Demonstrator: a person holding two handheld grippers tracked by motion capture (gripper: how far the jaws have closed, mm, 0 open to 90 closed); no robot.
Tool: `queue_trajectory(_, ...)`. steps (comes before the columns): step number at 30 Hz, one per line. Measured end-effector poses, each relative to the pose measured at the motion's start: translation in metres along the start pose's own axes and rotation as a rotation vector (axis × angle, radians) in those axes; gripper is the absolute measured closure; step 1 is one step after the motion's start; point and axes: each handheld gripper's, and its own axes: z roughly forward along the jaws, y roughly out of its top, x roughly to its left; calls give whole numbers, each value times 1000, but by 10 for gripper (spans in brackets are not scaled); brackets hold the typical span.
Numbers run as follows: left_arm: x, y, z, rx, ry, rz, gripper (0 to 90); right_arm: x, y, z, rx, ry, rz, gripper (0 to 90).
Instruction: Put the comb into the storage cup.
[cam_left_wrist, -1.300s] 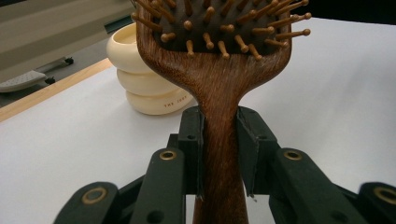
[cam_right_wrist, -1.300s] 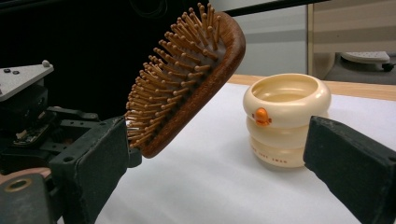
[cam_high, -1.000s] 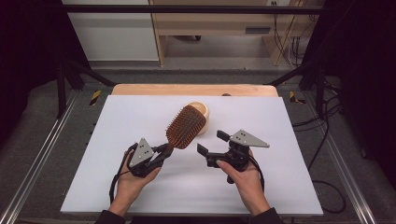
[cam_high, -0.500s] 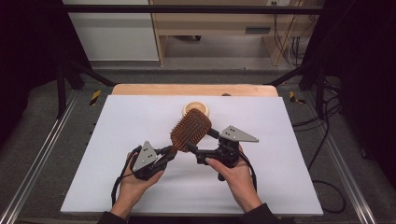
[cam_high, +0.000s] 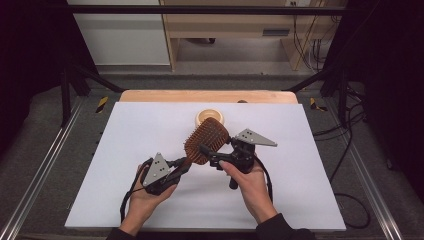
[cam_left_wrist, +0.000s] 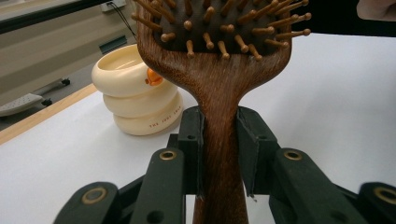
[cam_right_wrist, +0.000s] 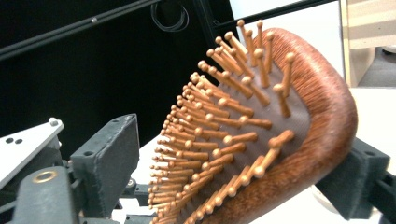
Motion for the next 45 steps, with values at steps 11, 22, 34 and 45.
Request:
queue_trajectory(11,-1,1,-1,-8,-3,4,722,-4,3,0,-23,22,75,223)
queue_trajectory(22,1,1,-2,-13,-2,-1,722,-6,6,0,-34,38,106,296)
queue_trajectory(34,3,0,-4,-22,-2,-12,721,-9,8,2,-44,62,142,396)
queue_trajectory(45,5,-3,-2,-4,1,-31,723,-4,8,4,-40,65,135,503)
